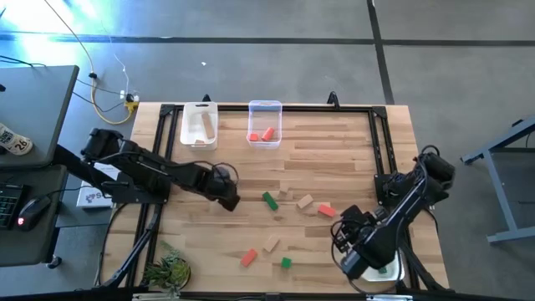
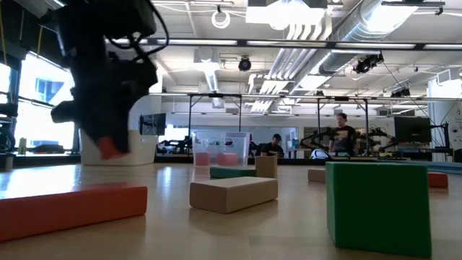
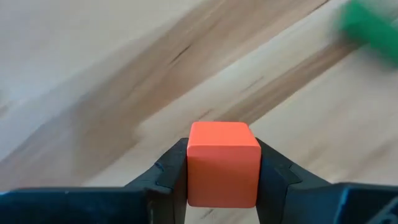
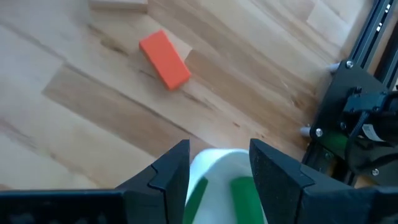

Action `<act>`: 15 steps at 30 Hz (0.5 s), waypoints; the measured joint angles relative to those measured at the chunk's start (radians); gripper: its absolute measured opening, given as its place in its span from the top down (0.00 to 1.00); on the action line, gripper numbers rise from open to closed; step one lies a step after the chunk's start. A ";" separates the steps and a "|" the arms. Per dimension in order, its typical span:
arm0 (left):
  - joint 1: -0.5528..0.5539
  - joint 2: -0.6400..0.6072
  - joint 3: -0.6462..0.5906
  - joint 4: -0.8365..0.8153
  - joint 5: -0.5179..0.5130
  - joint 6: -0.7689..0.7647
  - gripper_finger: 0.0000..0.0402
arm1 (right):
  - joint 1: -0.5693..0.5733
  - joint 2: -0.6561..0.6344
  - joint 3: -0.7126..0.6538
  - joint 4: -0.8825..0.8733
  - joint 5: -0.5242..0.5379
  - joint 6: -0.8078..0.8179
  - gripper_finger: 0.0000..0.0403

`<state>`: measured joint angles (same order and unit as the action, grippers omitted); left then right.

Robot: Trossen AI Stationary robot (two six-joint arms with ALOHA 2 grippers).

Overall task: Sort & place blocks by color
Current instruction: Put the orange block into the transparent bin

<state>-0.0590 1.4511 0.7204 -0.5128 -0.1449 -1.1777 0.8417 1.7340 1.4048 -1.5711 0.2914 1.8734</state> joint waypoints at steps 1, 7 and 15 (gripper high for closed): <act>0.018 -0.005 0.000 0.041 -0.002 0.023 0.74 | -0.011 0.000 0.000 0.000 0.001 -0.010 0.62; 0.141 -0.017 0.000 0.261 0.030 0.184 0.73 | -0.079 0.000 0.000 0.000 0.000 -0.050 0.62; 0.323 -0.017 0.000 0.452 0.169 0.384 0.73 | -0.176 -0.001 0.000 0.000 0.057 -0.050 0.62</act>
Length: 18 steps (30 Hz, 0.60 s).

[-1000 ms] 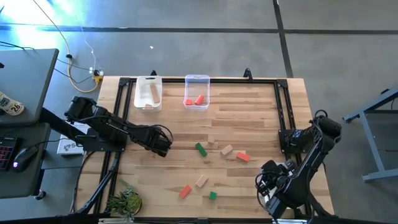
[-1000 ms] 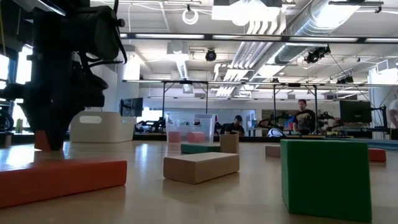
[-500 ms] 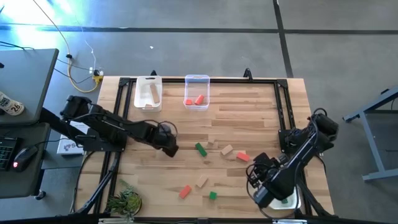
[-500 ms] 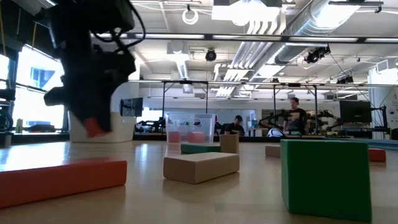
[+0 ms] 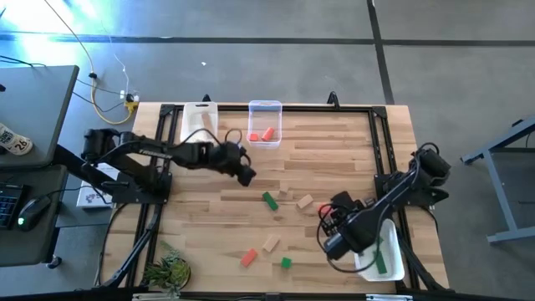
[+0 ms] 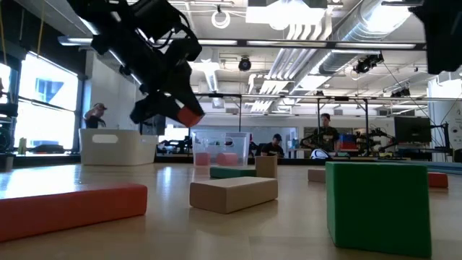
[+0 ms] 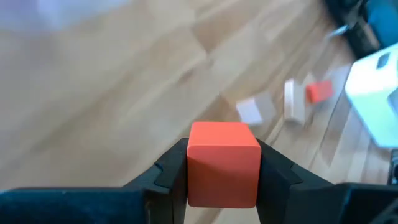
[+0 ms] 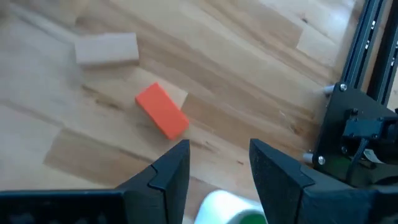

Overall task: Sort & place blocks by color
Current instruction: Put the orange block into the transparent bin

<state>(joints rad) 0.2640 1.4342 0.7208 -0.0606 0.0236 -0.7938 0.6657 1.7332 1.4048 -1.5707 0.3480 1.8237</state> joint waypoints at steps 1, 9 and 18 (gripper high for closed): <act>0.022 0.000 0.000 0.015 0.011 0.017 0.73 | -0.014 0.000 0.000 0.000 0.011 0.000 0.62; 0.178 0.000 0.012 0.085 0.069 0.138 0.72 | -0.138 -0.001 0.000 0.031 0.072 -0.030 0.62; 0.290 0.011 0.159 -0.016 0.045 0.391 0.72 | -0.295 -0.001 0.000 0.168 0.122 -0.253 0.62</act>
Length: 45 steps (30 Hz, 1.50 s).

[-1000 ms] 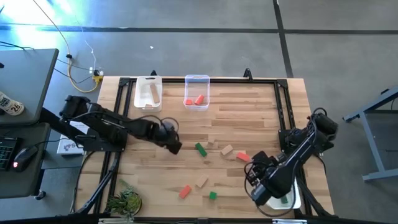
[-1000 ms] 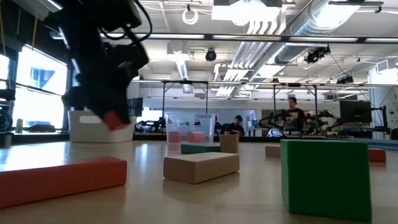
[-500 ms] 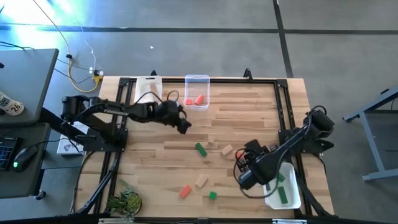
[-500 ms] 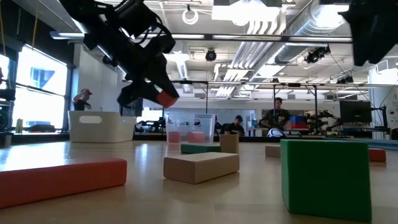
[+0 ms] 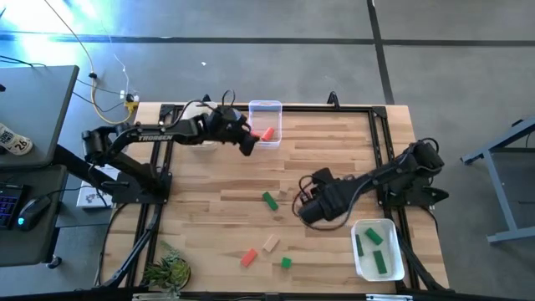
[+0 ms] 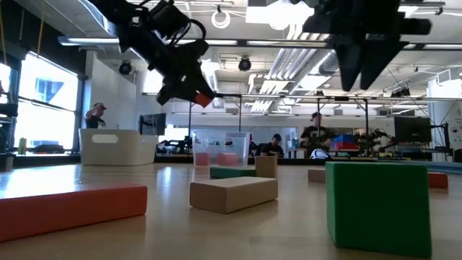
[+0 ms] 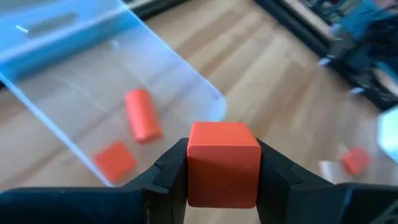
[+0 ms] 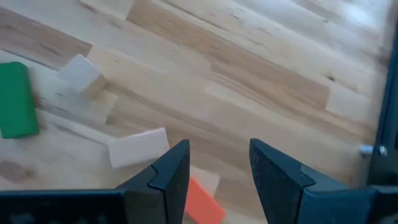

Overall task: Sort & place blocks by color
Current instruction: Put the orange block into the transparent bin, then put the brown block into the top white bin

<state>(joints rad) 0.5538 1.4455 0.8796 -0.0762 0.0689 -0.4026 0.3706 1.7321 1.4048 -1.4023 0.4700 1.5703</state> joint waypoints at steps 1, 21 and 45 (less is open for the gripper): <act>0.015 0.007 0.012 -0.016 -0.002 0.016 0.72 | -0.020 0.000 0.000 0.014 -0.008 -0.034 0.62; 0.141 0.306 0.301 -0.222 0.024 0.144 0.72 | -0.471 0.000 0.000 0.390 -0.550 -1.076 0.62; 0.140 0.356 0.353 -0.271 0.102 0.081 0.48 | -0.368 0.056 -0.026 0.407 -0.658 -1.755 0.51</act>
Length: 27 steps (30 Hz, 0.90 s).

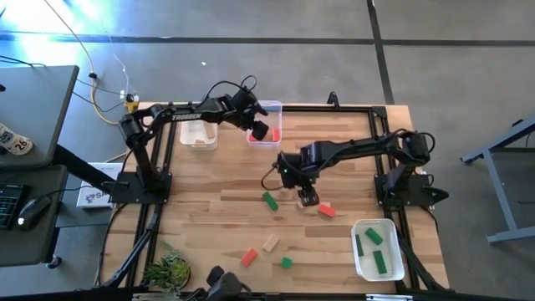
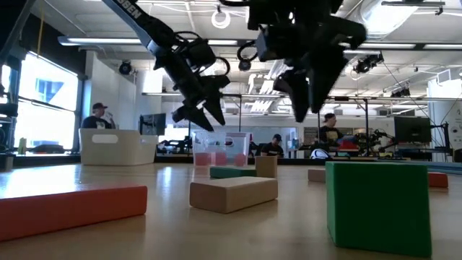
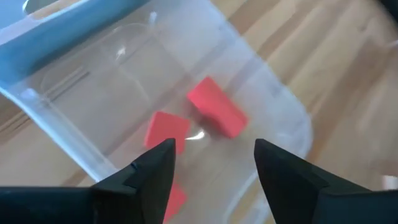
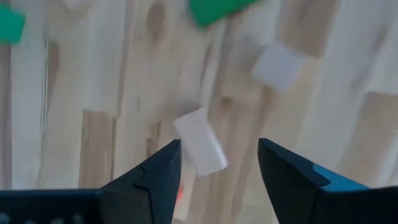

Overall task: Sort & place blocks by color
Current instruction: Put the brown block into the top white bin

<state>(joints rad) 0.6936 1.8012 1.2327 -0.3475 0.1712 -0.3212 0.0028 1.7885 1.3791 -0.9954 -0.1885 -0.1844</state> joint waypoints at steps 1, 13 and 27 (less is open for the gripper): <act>0.000 -0.010 0.000 -0.001 0.014 0.000 0.48 | 0.010 0.000 -0.015 0.004 0.003 0.000 0.50; -0.037 -0.177 0.000 -0.036 0.109 0.000 0.50 | 0.153 0.000 -0.207 0.130 0.171 0.023 0.50; -0.136 -0.327 0.000 -0.136 0.073 0.019 0.50 | 0.133 0.000 -0.316 0.281 0.184 0.027 0.51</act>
<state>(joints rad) 0.5580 1.4738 1.2327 -0.4838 0.2437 -0.3020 0.1354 1.7889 1.0632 -0.7139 -0.0047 -0.1574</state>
